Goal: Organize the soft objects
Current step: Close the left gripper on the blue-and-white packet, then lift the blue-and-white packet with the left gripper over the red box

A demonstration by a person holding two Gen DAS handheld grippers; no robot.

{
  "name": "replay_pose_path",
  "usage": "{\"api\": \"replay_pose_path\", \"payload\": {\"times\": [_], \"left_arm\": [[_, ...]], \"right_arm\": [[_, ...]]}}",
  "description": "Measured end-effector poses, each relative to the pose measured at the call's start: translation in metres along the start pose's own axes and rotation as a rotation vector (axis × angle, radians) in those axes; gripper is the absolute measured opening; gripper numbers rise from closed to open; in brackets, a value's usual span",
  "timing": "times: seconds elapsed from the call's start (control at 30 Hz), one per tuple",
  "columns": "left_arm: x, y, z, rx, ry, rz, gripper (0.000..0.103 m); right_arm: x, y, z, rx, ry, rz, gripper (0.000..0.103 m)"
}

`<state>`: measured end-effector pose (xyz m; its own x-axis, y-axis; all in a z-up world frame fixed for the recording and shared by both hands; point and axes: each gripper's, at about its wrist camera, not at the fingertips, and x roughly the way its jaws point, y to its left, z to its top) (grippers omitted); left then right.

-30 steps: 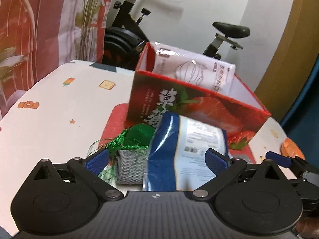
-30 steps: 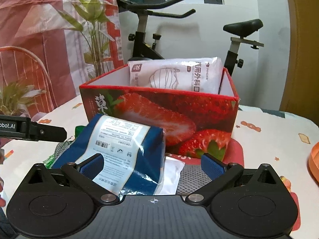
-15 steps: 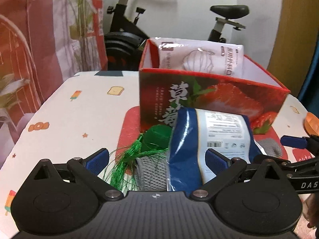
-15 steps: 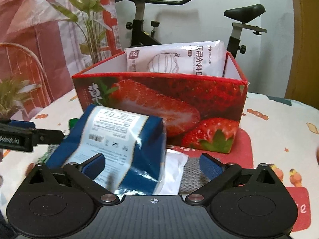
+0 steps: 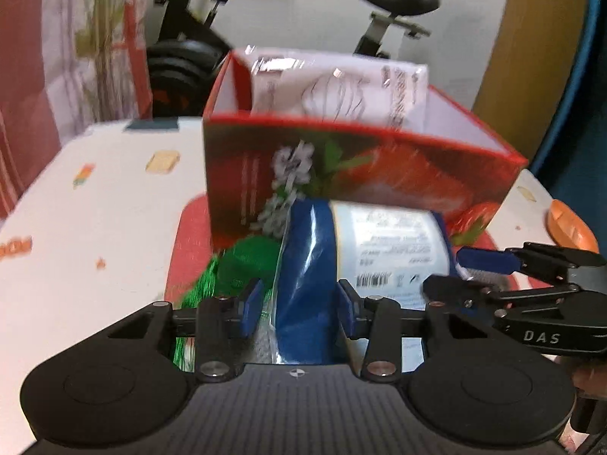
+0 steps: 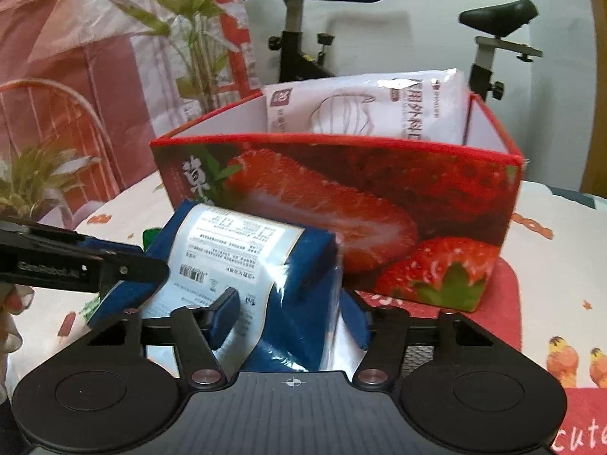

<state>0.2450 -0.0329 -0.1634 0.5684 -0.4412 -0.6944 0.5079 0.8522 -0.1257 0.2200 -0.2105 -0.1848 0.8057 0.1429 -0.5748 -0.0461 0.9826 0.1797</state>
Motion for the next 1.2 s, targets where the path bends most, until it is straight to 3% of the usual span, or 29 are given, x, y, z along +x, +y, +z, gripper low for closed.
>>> {"api": "replay_pose_path", "payload": {"times": [0.23,0.5,0.63,0.97,1.2], "left_arm": [[0.007,0.008,-0.01,-0.064,0.026,-0.043,0.046],[-0.003,-0.006,-0.021,-0.075,0.013,-0.089,0.045],[-0.011,-0.013,-0.024,-0.083,0.005,-0.118,0.034],[-0.047,-0.034,-0.018,-0.06,-0.139,-0.115,0.029],[-0.066,-0.039,0.015,-0.013,-0.215,-0.126,0.029]], "right_arm": [[0.004,-0.004,-0.005,0.003,0.031,0.027,0.051],[-0.013,-0.004,-0.003,-0.012,0.024,0.057,0.036],[-0.029,-0.007,-0.001,-0.025,-0.006,0.049,0.032],[-0.073,-0.007,0.016,-0.073,-0.12,0.025,0.03],[-0.091,-0.012,0.06,-0.094,-0.171,0.039,0.03]]}}
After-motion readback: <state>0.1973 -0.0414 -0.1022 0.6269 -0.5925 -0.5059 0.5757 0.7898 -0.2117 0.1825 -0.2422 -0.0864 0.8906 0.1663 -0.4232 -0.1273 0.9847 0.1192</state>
